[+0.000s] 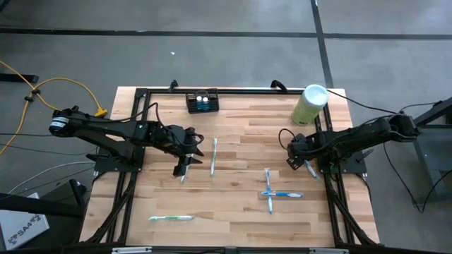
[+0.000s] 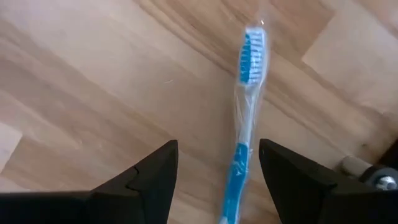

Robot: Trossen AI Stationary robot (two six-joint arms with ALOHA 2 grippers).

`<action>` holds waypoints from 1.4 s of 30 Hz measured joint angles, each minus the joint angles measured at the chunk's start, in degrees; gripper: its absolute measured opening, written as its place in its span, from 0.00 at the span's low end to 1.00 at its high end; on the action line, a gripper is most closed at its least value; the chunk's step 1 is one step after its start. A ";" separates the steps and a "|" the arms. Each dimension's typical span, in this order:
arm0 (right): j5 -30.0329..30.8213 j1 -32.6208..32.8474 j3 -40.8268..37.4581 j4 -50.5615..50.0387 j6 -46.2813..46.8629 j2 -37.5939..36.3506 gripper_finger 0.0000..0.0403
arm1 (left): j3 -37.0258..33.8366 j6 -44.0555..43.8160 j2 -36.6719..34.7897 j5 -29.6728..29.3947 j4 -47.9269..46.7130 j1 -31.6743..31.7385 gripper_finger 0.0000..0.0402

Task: Pick & Place toothbrushing station
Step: Put the top blue toothbrush into the wire organizer

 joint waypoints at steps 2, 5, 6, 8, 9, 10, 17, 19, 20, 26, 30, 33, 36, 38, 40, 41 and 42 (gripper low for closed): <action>1.46 -0.01 -0.77 0.49 1.26 0.00 0.54 | 0.01 0.00 0.00 0.00 0.00 0.00 0.31; 3.37 -0.03 -1.43 0.67 3.91 0.00 0.54 | 0.00 0.00 0.00 0.00 0.00 0.00 0.31; 3.87 -0.03 -1.53 0.62 4.43 0.00 0.54 | 0.00 0.00 0.00 0.00 0.00 0.00 0.31; 4.55 -0.03 -1.53 0.76 4.66 0.00 0.54 | 0.02 0.00 0.00 0.00 0.00 -0.01 0.31; 4.69 -0.03 -1.53 0.90 4.68 0.00 0.54 | 0.02 0.00 0.00 0.00 0.00 0.00 0.31; 4.76 -0.03 -1.53 1.02 4.69 0.00 0.54 | 0.02 0.00 0.00 0.00 0.00 -0.01 0.31; 4.28 -0.03 -1.53 1.06 4.72 0.00 0.52 | 0.02 0.00 0.00 0.00 0.00 -0.02 0.31; 4.24 -0.03 -1.53 1.06 5.11 0.00 0.49 | 0.02 0.00 0.00 0.00 0.00 -0.01 0.31; 4.24 -0.03 -1.53 1.04 5.54 0.00 0.47 | 0.02 0.00 0.00 0.00 0.00 0.00 0.31; 4.20 -0.03 -1.53 1.04 5.77 0.00 0.32 | 0.02 0.00 0.00 0.00 0.00 0.00 0.31; 4.02 -0.03 -1.51 1.07 5.79 0.00 0.23 | 0.02 0.00 0.00 0.02 0.00 -0.02 0.31; 3.49 -0.03 -1.51 1.37 5.77 0.00 0.20 | 0.02 0.00 0.00 0.00 0.00 -0.02 0.31; 2.53 -0.02 -1.51 1.80 5.68 0.00 0.21 | 0.02 0.00 0.00 0.00 0.00 0.00 0.31; 2.48 -0.03 -1.51 1.89 5.64 0.00 0.22 | 0.02 0.00 0.00 0.00 0.00 0.00 0.31; 2.51 -0.03 -1.51 1.85 5.62 0.02 0.25 | 0.02 0.00 0.00 0.00 0.00 -0.01 0.31; 2.51 -0.03 -1.51 1.87 5.62 0.02 0.26 | 0.02 0.00 0.00 0.00 0.00 -0.02 0.31; 2.51 -0.03 -1.51 1.90 5.62 0.02 0.27 | 0.02 0.00 0.00 0.02 0.00 -0.01 0.31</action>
